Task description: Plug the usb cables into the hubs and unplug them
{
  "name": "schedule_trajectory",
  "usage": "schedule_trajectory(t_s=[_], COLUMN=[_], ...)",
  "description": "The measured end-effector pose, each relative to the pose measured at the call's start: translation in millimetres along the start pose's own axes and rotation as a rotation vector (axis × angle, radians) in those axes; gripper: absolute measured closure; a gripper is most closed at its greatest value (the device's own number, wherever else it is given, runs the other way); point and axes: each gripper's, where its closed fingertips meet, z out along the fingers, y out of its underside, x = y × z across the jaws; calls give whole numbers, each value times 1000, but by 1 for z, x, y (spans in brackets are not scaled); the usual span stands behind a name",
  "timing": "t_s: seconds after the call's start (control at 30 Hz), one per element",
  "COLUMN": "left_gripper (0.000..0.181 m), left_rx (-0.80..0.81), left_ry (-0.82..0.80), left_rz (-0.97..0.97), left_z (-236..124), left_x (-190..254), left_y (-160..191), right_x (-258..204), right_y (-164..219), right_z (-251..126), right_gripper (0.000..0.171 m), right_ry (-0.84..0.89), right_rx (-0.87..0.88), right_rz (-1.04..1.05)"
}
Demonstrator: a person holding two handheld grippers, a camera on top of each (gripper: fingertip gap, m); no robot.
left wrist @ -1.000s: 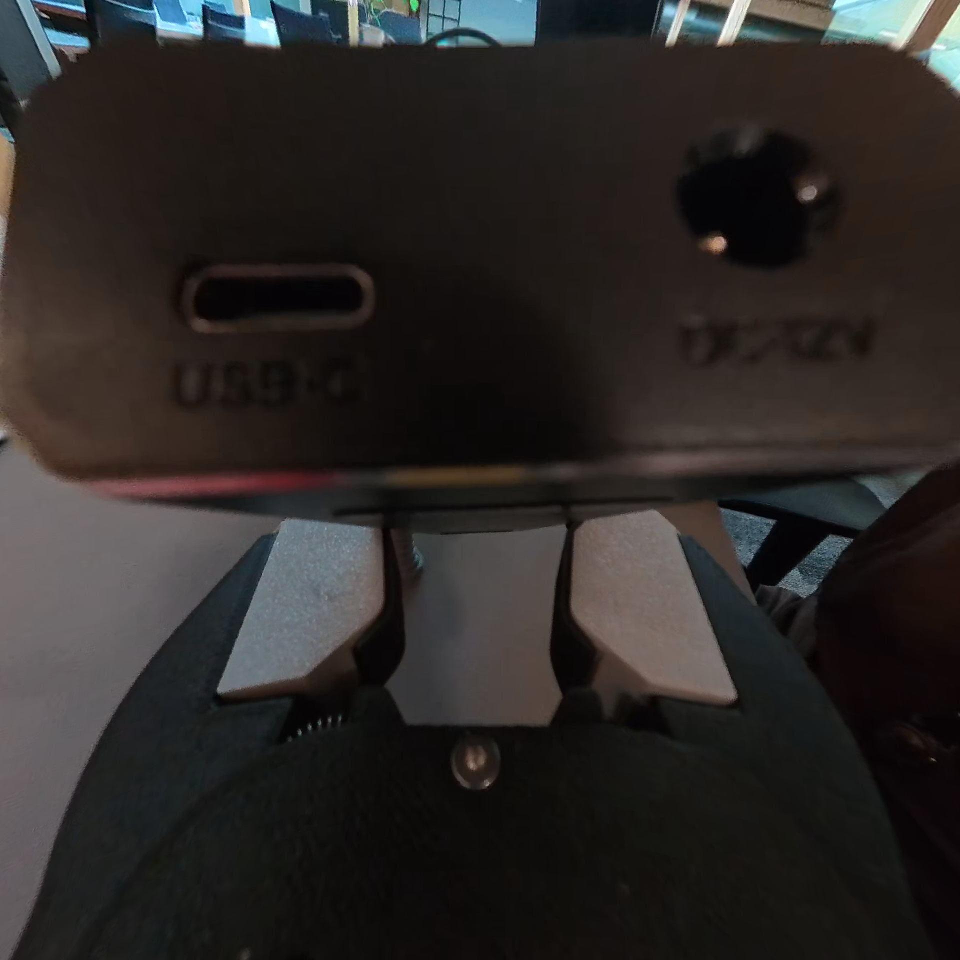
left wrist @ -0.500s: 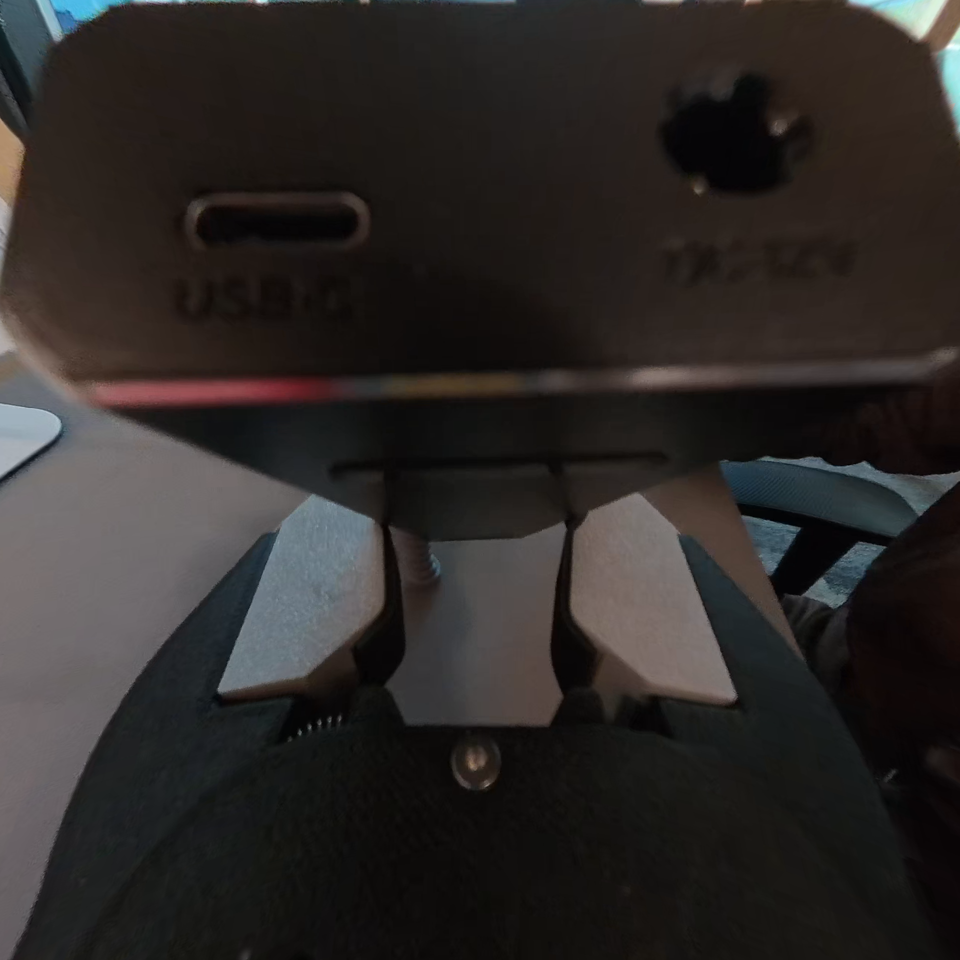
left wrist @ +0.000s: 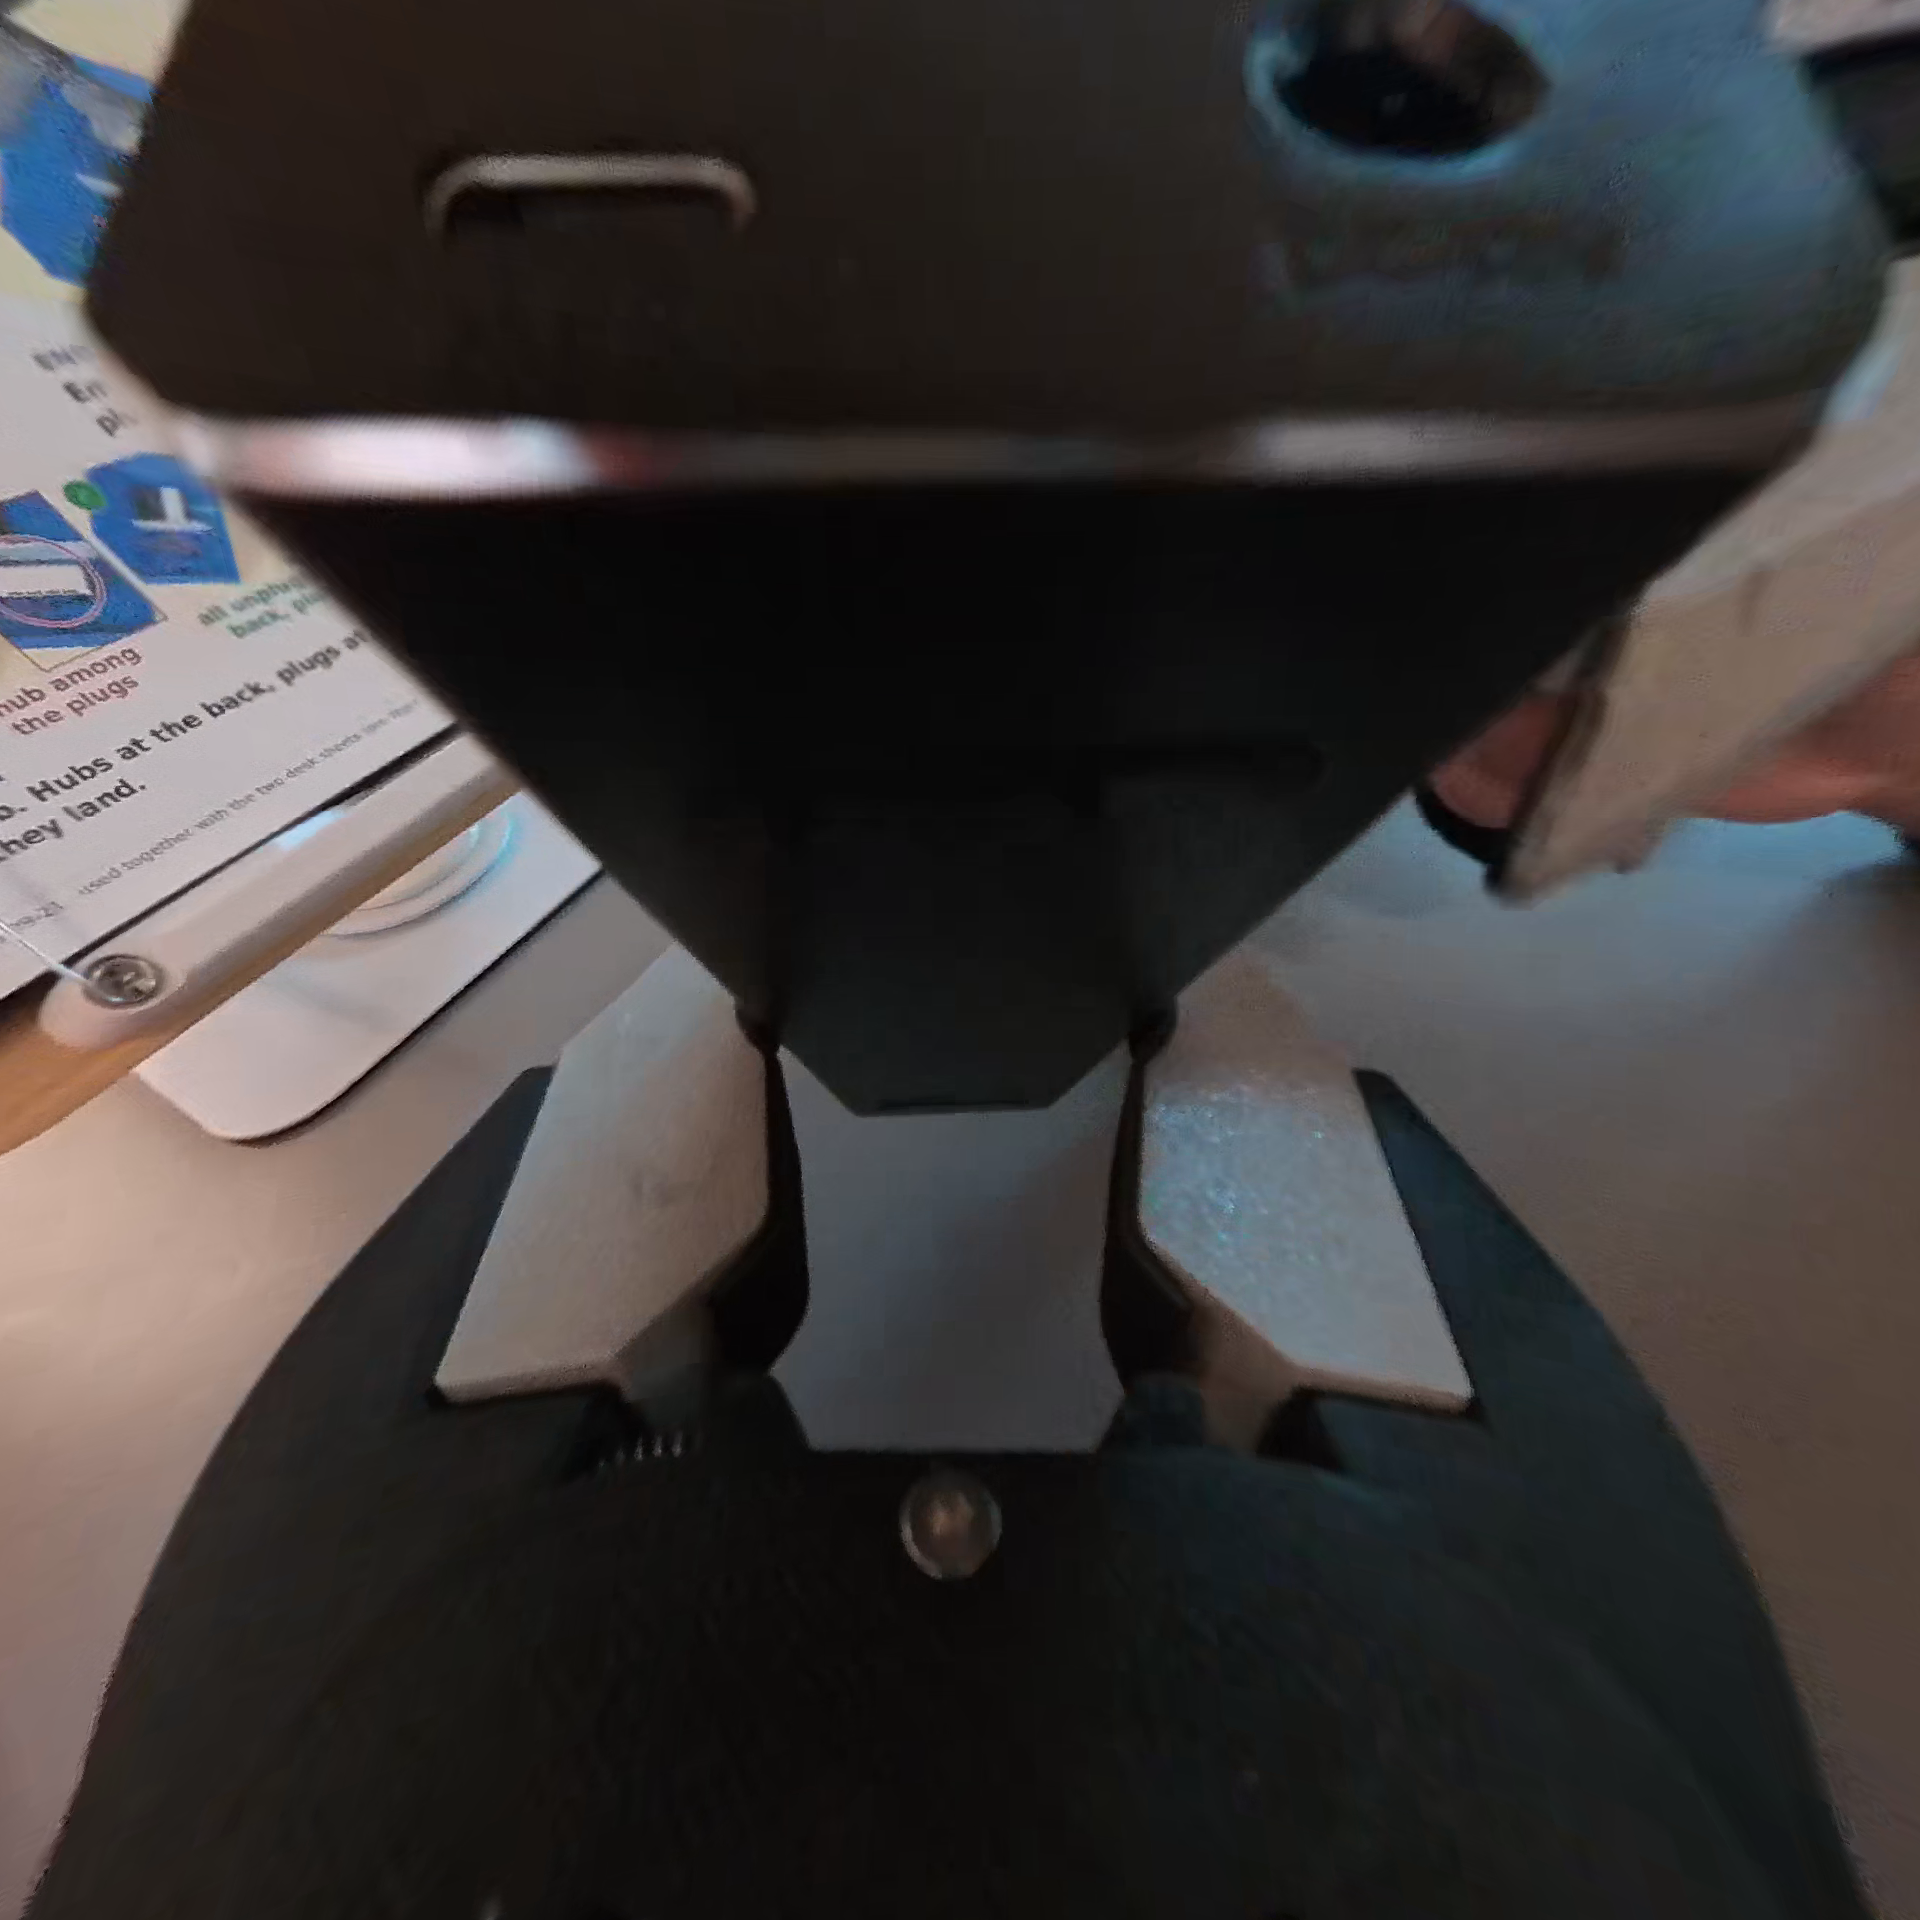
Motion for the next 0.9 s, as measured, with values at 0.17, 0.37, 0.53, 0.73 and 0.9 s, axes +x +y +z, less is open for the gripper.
schedule_trajectory(t_s=[0.17,0.37,0.53,0.73,0.9], left_gripper=[115,116,116,113,120], left_rx=[-57,-117,-76,-42,-39], left_ry=[-121,-251,-206,-125,-157], left_rz=[82,250,185,172,153], left_z=[7,9,13,10,0], left_x=[-4,-3,6,16,-4], left_y=[4,4,-3,-7,-5], right_x=[12,13,13,36,60], right_y=[12,23,17,2,-19], right_z=[8,18,13,-12,-49], right_gripper=[111,107,114,119,138], right_ry=[140,121,86,197,298], right_rx=[-55,-41,-9,39,100], right_rz=[-16,122,133,84,56])
